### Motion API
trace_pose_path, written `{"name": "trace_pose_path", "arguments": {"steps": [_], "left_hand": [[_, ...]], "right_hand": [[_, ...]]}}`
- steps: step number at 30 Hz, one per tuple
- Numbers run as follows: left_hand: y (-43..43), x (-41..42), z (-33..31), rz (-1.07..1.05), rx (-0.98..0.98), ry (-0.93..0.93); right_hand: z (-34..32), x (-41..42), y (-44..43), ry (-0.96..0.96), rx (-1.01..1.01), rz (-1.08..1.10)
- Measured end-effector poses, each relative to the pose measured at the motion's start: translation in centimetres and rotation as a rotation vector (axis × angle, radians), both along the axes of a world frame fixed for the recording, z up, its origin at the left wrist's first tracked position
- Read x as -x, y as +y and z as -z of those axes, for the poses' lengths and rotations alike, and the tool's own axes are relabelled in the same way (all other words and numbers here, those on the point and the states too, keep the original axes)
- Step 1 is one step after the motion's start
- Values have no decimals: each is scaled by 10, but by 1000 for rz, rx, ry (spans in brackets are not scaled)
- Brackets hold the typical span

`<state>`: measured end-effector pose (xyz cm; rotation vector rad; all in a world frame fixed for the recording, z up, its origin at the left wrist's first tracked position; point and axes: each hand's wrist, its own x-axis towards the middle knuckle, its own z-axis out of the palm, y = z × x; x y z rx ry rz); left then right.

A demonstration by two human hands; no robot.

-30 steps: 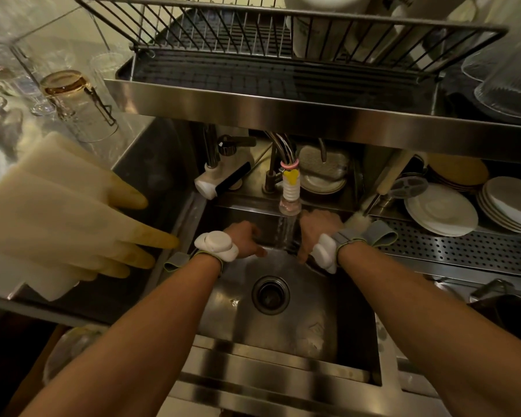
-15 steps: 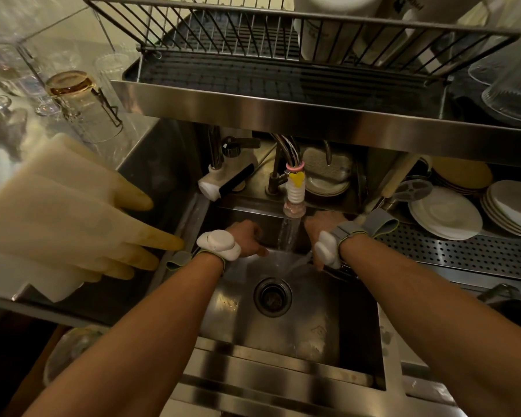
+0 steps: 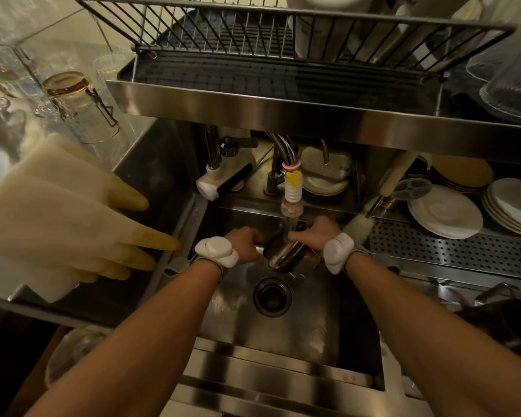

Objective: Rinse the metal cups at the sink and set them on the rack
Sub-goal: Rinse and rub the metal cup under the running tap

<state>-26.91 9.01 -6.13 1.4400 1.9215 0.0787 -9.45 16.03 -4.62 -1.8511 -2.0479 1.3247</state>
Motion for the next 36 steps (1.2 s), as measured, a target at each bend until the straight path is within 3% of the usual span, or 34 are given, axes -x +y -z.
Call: {"name": "trace_pose_path", "arguments": {"steps": [10,17,24,30,36], "left_hand": [[0,-2,-1,-56,-84,-96],[5,-5,1,-120,-140,-186],[12,-11,-4,-266,-183,-492],[13,-13,-9,-422,-156,-580],[12,-17,-7,-384,-194,-590]], "right_hand": [[16,0,-11,414,352,350],[23,-5,-8,427,357,420],[23,-3,-6,372,341,373],[24,-6,-2,376,411,316],[22,-10,1,599,552,409]]}}
